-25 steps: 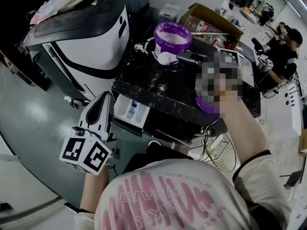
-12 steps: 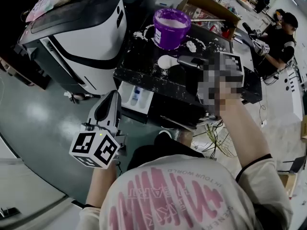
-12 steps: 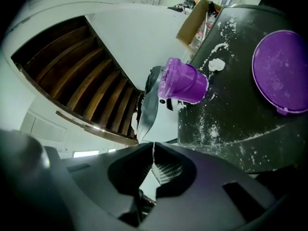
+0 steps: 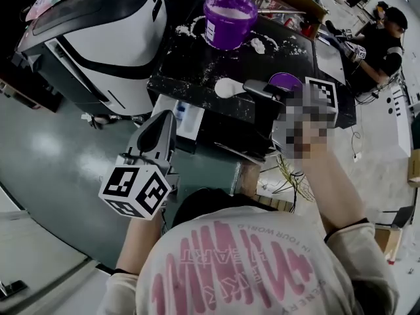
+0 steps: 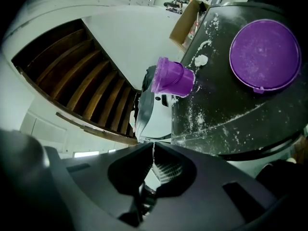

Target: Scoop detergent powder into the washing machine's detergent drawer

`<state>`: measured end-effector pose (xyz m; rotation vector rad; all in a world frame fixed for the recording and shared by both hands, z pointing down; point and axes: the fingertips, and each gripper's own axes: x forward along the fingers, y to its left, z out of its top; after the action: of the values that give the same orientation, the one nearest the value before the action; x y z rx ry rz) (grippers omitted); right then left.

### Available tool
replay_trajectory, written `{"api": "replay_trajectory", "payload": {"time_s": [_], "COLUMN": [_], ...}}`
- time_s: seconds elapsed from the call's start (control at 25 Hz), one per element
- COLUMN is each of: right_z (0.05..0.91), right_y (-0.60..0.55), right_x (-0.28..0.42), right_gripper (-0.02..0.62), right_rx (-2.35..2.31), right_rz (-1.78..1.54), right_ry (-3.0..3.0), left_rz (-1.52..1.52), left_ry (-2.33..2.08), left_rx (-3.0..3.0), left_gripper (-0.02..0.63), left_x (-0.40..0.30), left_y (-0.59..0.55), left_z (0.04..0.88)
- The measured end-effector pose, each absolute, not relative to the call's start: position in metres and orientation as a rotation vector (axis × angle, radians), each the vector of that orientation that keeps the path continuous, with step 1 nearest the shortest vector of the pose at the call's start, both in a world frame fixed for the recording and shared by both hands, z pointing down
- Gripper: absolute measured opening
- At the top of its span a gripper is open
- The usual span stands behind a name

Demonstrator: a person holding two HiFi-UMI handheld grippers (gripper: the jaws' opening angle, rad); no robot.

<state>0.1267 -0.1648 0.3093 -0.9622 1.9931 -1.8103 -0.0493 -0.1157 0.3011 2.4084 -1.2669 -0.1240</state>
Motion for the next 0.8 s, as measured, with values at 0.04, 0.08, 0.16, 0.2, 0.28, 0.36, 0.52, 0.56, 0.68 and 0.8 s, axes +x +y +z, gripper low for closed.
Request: {"api": "replay_trajectory", "payload": {"time_s": [0.04,0.08,0.16,0.2,0.28,0.36,0.52,0.56,0.68,0.8], "right_z": [0.312,0.314,0.318,0.320,0.326,0.333,0.347,0.349,0.353,0.354], "right_y": [-0.161,-0.156,-0.149,-0.146,-0.140,-0.131,-0.110,-0.106,-0.099,-0.094], "right_x": [0.127,0.128,0.131,0.133,0.136,0.137,0.134,0.134,0.134,0.131], "right_gripper": [0.003,0.002,0.002,0.003,0.002,0.003,0.003,0.003,0.002,0.003], "right_rx": [-0.960,-0.958,-0.954,-0.951,-0.945,-0.936,-0.890,-0.884,-0.868,-0.857], "right_rz": [-1.814,-1.817,-1.821,-1.820,-1.815,-1.812,-1.846,-1.856,-1.877,-1.887], "right_ry": [1.993,1.993,1.992,1.991,1.993,1.990,1.954,1.949,1.944,1.929], "left_rz": [-0.125,-0.128,-0.135,-0.138,-0.151,-0.183,-0.241,-0.246,-0.224,-0.162], "left_ry": [-1.261,-1.256,-1.255,-1.257,-1.265,-1.268,-1.272,-1.281,-1.308,-1.311], "left_rx": [2.404,2.399,2.396,2.398,2.401,2.385,2.342,2.334,2.325,2.332], "left_gripper": [0.003,0.003,0.003,0.003,0.002,0.003,0.003,0.002,0.002,0.003], "left_x": [-0.047,-0.044,-0.039,-0.037,-0.033,-0.032,-0.031,-0.031,-0.031,-0.029], "left_y": [-0.113,-0.111,-0.108,-0.106,-0.100,-0.092,-0.073,-0.069,-0.059,-0.052], "left_z": [0.303,0.305,0.307,0.308,0.309,0.311,0.314,0.315,0.319,0.327]}}
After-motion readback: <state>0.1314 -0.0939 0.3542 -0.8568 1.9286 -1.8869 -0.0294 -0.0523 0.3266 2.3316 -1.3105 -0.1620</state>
